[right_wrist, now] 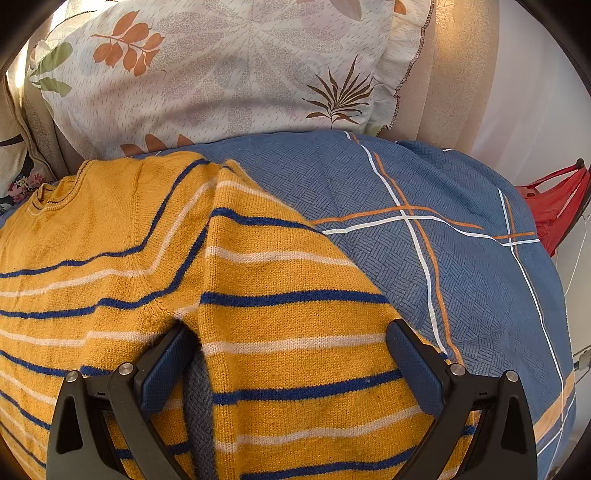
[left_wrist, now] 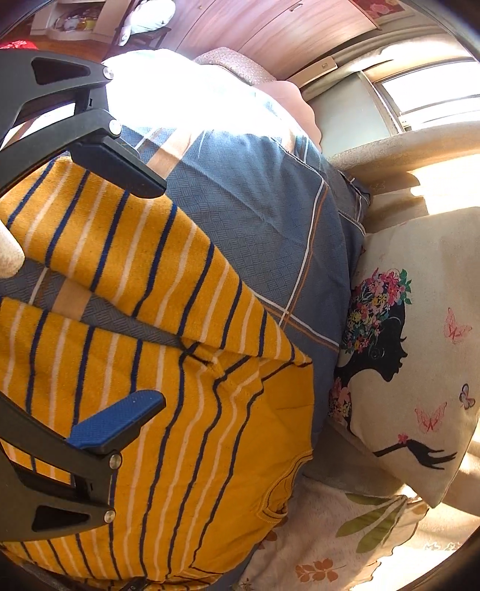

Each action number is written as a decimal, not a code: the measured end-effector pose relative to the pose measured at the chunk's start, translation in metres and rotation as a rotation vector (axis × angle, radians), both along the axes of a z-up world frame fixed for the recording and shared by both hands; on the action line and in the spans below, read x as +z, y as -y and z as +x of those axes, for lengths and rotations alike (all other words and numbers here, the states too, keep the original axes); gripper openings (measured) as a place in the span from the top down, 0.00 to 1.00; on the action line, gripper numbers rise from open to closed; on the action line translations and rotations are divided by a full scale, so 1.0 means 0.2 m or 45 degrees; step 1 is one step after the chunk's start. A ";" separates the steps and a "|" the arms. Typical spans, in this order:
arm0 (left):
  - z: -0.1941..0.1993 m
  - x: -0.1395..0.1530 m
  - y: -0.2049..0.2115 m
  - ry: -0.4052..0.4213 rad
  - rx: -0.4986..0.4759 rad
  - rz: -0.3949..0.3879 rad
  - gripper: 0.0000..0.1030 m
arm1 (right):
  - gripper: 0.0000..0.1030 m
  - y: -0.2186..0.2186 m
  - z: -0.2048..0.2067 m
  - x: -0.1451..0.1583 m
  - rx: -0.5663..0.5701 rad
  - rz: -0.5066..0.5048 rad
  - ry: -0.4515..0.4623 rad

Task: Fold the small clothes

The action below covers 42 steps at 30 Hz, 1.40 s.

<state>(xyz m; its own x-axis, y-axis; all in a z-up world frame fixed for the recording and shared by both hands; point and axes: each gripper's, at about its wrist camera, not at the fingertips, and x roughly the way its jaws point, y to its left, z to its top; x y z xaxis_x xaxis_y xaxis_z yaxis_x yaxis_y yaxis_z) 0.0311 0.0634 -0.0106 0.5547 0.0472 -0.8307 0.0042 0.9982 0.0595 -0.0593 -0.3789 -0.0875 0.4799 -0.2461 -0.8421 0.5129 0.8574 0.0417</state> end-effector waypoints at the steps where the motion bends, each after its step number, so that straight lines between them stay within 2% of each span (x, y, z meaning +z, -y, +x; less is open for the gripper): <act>1: -0.02 0.00 0.01 0.000 -0.009 0.002 0.00 | 0.00 0.00 0.00 0.00 0.000 0.000 0.000; 4: -0.06 0.00 0.03 -0.003 -0.026 0.017 0.00 | 0.00 0.01 0.01 0.00 0.000 -0.002 -0.001; 8: -0.07 -0.04 0.05 -0.061 -0.053 0.002 0.00 | 0.00 0.01 0.01 0.00 -0.001 -0.003 -0.001; 18: -0.04 -0.29 0.26 -0.183 -0.199 0.016 0.00 | 0.00 0.01 0.02 -0.01 -0.001 -0.007 -0.001; 21: -0.02 -0.37 0.28 -0.228 -0.211 0.013 0.00 | 0.00 0.03 0.05 -0.03 -0.002 -0.010 -0.002; 26: 0.01 -0.40 0.23 -0.220 -0.158 -0.100 0.00 | 0.00 0.03 0.06 -0.03 -0.003 -0.012 -0.002; 42: 0.04 -0.40 0.26 -0.247 -0.123 -0.080 0.00 | 0.00 0.03 0.07 -0.06 -0.006 -0.021 -0.006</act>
<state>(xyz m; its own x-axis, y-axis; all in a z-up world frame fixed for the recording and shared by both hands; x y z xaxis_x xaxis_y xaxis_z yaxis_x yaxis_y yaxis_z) 0.0387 0.0121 -0.0902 0.3833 -0.0537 -0.9220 0.1050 0.9944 -0.0143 -0.0461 -0.3852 -0.0999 0.4747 -0.2624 -0.8401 0.5171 0.8555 0.0250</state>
